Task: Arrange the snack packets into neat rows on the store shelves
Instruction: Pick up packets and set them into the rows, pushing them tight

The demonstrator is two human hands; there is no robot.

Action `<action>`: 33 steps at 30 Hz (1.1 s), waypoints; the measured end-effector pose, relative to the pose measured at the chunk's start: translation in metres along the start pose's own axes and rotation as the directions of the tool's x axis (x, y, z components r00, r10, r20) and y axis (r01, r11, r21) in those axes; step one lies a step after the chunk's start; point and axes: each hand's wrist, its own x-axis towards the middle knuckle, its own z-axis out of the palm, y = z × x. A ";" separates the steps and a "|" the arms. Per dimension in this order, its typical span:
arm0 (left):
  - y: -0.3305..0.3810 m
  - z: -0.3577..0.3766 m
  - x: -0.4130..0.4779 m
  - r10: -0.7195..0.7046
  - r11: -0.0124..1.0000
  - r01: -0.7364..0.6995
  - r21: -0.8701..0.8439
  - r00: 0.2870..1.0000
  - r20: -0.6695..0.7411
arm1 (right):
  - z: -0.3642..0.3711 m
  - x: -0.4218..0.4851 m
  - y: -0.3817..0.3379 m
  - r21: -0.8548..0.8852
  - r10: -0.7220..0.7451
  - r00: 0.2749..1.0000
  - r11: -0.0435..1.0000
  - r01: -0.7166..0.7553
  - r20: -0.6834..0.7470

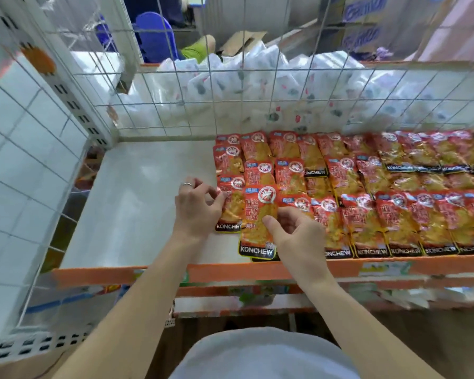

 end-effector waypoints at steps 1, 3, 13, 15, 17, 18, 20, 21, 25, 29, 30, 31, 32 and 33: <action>-0.001 0.000 0.000 0.015 1.000 -0.015 -0.011 1.000 0.012 | 0.003 0.002 -0.001 -0.020 -0.018 1.000 1.000 0.018 -0.008; -0.004 -0.001 0.000 0.036 0.999 -0.036 -0.031 0.999 0.016 | 0.010 0.008 -0.001 -0.080 -0.062 0.998 0.995 0.061 -0.013; -0.004 -0.004 -0.004 0.026 0.991 -0.031 -0.128 0.999 -0.042 | 0.043 0.009 0.012 -0.417 -0.264 0.962 0.867 0.271 0.076; -0.005 0.000 -0.008 0.066 0.997 -0.066 -0.033 0.998 -0.012 | 0.045 0.004 0.020 -0.504 -0.300 0.951 0.813 0.292 0.069; -0.002 0.002 -0.012 0.136 0.987 -0.139 0.083 0.990 0.039 | 0.044 -0.001 0.023 -0.543 -0.324 0.945 0.788 0.290 0.036; -0.002 0.003 -0.012 0.157 0.974 -0.168 0.150 0.984 0.082 | 0.042 -0.001 0.025 -0.551 -0.345 0.938 0.779 0.298 0.019; -0.001 0.005 -0.010 0.153 0.946 -0.197 0.256 0.971 0.181 | 0.038 0.006 0.027 -0.577 -0.418 0.908 0.738 0.350 0.016; 0.000 0.006 -0.008 0.148 0.932 -0.209 0.296 0.965 0.216 | 0.035 0.012 0.027 -0.600 -0.462 0.886 0.701 0.386 0.031; -0.001 0.009 -0.003 0.156 0.881 -0.263 0.394 0.947 0.282 | 0.021 0.044 0.031 -0.711 -0.499 0.849 0.534 0.459 0.174; 0.000 0.008 -0.001 0.143 0.874 -0.263 0.409 0.942 0.303 | 0.020 0.047 0.040 -0.790 -0.332 0.896 0.443 0.424 0.295; 0.000 0.008 0.000 0.137 0.875 -0.260 0.408 0.942 0.307 | 0.021 0.045 0.041 -0.796 -0.318 0.896 0.429 0.428 0.311; 0.001 0.008 0.000 0.128 0.877 -0.255 0.406 0.941 0.315 | 0.022 0.044 0.041 -0.799 -0.314 0.894 0.419 0.432 0.319; 0.002 0.008 0.000 0.114 0.883 -0.246 0.401 0.939 0.325 | 0.022 0.043 0.041 -0.802 -0.313 0.894 0.413 0.432 0.320; 0.002 0.008 0.000 0.100 0.890 -0.235 0.392 0.937 0.334 | 0.022 0.044 0.041 -0.802 -0.316 0.894 0.414 0.431 0.317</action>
